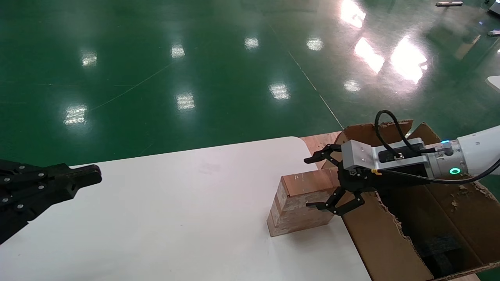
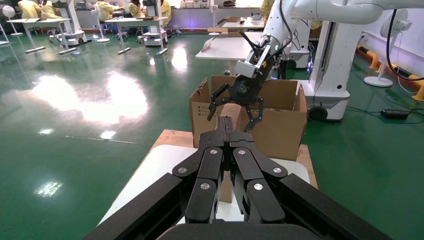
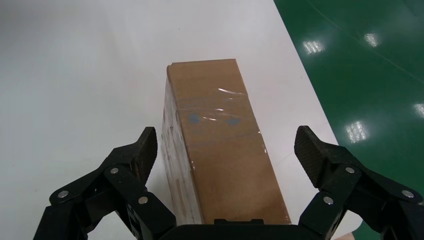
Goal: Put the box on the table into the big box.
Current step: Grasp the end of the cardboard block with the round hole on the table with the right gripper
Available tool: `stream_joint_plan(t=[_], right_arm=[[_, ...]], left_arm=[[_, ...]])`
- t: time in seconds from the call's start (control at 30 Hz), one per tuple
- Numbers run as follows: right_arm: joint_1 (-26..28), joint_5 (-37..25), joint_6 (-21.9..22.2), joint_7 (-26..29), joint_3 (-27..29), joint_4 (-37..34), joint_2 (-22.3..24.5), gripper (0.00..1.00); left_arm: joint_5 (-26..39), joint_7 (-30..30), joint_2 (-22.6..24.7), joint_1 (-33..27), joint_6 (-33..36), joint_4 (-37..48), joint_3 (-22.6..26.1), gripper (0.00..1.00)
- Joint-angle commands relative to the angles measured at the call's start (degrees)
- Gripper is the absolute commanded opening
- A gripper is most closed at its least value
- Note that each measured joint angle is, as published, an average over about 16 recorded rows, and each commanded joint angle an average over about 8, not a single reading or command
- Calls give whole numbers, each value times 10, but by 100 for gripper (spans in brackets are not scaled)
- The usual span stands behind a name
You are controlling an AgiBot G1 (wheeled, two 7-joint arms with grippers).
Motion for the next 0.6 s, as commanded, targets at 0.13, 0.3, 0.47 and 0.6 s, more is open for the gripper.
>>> stream_joint_plan(t=[0.13,0.3,0.47,0.6], right_arm=[[10,4,1,-9,-19,-19,-7,100],[20,3,2,-19,-34,-43,-16,100],[31,3,2,-27,-48,-65,-24,100],[37,5,2,-31,-55,-78,-29,100]], left_arm=[[0,0,0,0,0,0,0,0],[0,0,0,0,0,0,0,0],[0,0,0,0,0,0,0,21],[0,0,0,0,0,0,0,71]])
